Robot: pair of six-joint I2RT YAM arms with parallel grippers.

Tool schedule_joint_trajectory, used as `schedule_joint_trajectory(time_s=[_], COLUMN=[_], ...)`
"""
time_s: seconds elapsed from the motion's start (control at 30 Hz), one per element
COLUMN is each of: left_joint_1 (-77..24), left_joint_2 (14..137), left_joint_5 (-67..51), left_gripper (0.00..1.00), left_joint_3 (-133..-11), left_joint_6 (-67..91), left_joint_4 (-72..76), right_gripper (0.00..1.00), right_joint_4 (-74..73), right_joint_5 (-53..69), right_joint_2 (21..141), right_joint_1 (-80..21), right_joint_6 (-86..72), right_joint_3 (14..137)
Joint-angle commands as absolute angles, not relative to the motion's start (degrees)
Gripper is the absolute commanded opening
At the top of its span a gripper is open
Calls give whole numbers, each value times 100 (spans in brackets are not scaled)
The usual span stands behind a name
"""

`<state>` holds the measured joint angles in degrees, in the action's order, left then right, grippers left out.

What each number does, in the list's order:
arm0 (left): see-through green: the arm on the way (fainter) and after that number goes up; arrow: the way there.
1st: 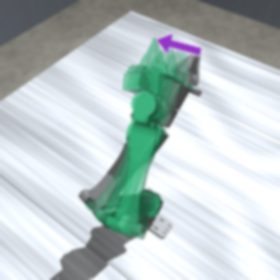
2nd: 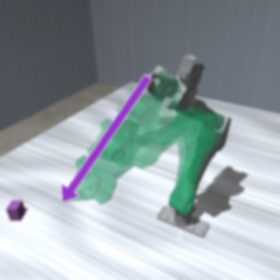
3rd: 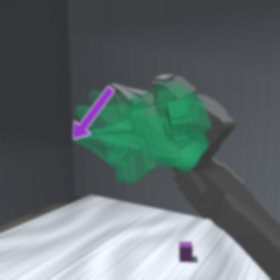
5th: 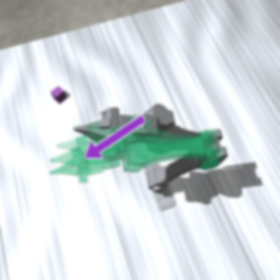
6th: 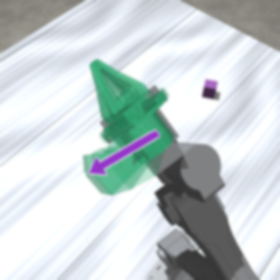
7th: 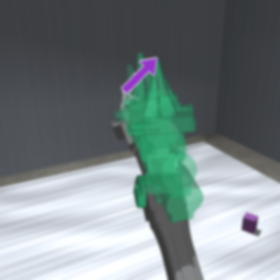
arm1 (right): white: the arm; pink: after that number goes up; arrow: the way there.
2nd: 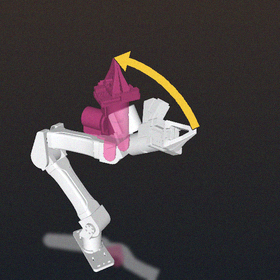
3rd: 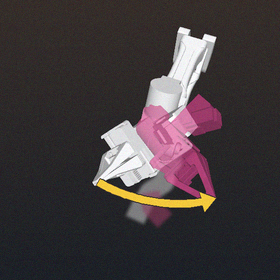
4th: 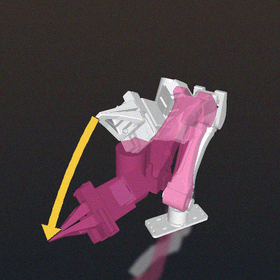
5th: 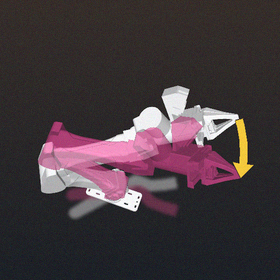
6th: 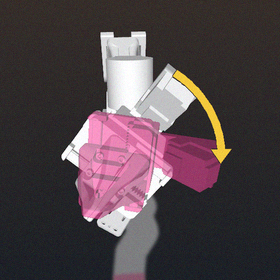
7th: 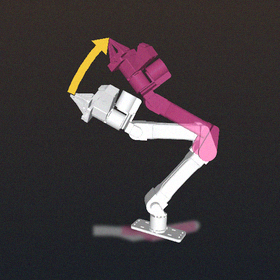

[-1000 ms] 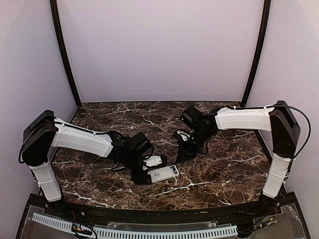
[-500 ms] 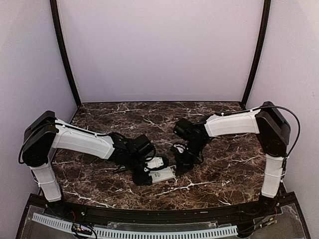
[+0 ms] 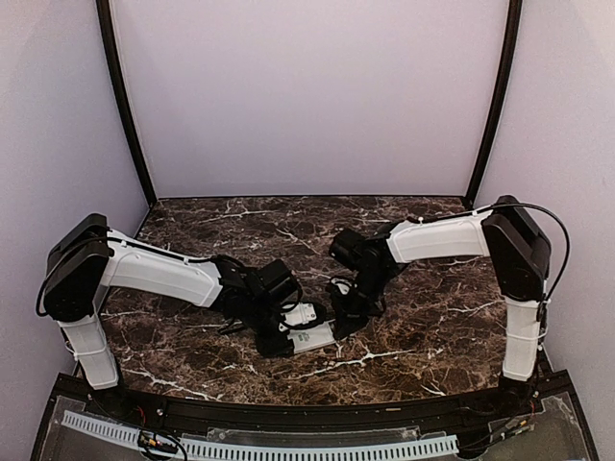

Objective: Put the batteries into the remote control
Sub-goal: Place the battery in the battery compartment, then adjust the battery in the battery compartment.

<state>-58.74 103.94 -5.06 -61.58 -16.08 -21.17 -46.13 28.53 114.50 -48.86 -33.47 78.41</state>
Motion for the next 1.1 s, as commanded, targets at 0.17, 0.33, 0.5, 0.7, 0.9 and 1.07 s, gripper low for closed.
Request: schedule_joint_trajectory(time_s=[0.17,0.33,0.5,0.7,0.9,1.07], left_joint_1=[-5959,-5967,-5968,-5964,-5880,-5848], left_joint_2=[10521,10525,10521,10474,10330,10323], left_joint_5=[-497,-509,-502,-442,-880,-983], left_gripper=[12,12,12,12,13,13], left_joint_3=[-6213,-6214,-6205,-6060,-5869,-5832], left_joint_6=[-1652,-1659,-1670,-1823,-2016,-2047], left_joint_4=[-2363,-2366,-2373,-2310,-2272,-2324], right_gripper=[8,24,30,31,30,30], right_joint_4=[-4913,-5101,-5141,-4964,-3035,-2305], right_joint_5=[2643,2447,2376,2450,2544,3399], right_joint_2=[11819,11640,11280,10691,9475,9299], right_joint_1=[-4931,-4931,-4924,-4912,-4904,-4904], right_joint_6=[-3312,-3195,-2908,-1717,1169,3316], right_joint_3=[8124,8213,8439,8427,7129,6418])
